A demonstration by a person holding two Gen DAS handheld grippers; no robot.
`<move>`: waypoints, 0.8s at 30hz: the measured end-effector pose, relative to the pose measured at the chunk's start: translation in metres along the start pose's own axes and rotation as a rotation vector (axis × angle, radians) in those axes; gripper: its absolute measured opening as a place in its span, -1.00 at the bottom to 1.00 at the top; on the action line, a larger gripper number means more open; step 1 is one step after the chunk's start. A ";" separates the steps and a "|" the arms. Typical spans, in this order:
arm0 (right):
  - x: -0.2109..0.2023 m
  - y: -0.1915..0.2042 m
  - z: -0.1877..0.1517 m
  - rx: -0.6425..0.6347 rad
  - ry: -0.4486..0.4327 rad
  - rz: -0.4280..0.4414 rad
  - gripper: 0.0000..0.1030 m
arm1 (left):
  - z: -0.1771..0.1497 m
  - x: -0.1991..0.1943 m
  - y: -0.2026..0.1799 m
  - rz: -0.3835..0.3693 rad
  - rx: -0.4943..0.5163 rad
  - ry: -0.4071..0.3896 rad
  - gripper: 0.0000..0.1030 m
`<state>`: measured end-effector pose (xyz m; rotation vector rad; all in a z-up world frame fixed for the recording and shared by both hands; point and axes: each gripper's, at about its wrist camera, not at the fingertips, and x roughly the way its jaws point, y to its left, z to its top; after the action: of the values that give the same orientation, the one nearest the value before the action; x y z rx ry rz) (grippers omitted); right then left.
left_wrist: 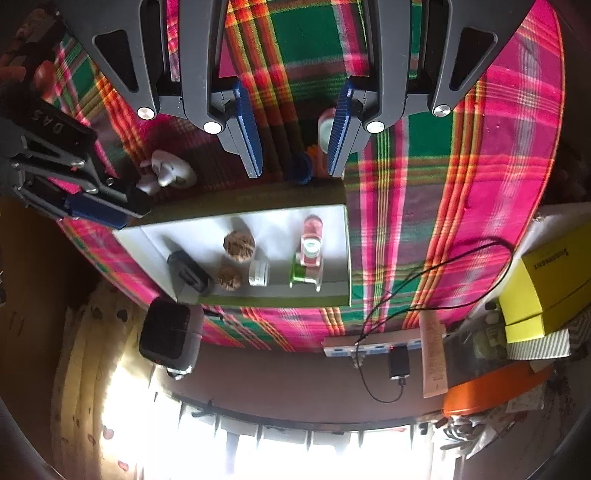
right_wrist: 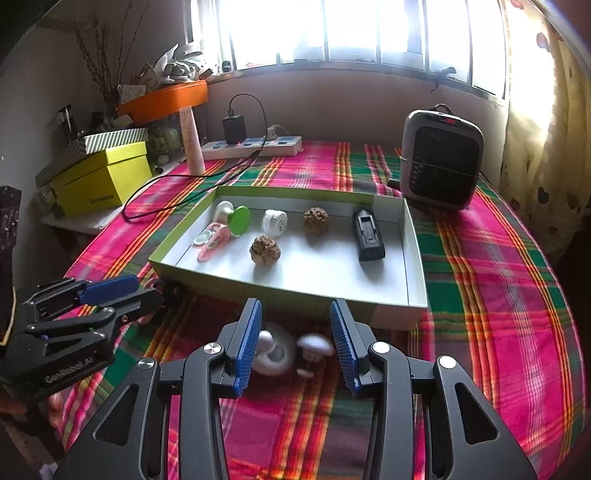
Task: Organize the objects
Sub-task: 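Withdraw both grippers from the tray toward the white items on the cloth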
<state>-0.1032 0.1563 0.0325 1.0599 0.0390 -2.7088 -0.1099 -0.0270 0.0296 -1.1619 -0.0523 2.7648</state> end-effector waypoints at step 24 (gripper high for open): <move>0.000 -0.018 -0.011 0.061 0.015 0.029 -0.21 | 0.001 0.024 -0.024 0.092 0.137 0.011 -0.70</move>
<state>-0.1001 0.1748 0.0234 1.0889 -0.0565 -2.6923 -0.1245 0.0002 0.0156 -1.1720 0.1932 2.7889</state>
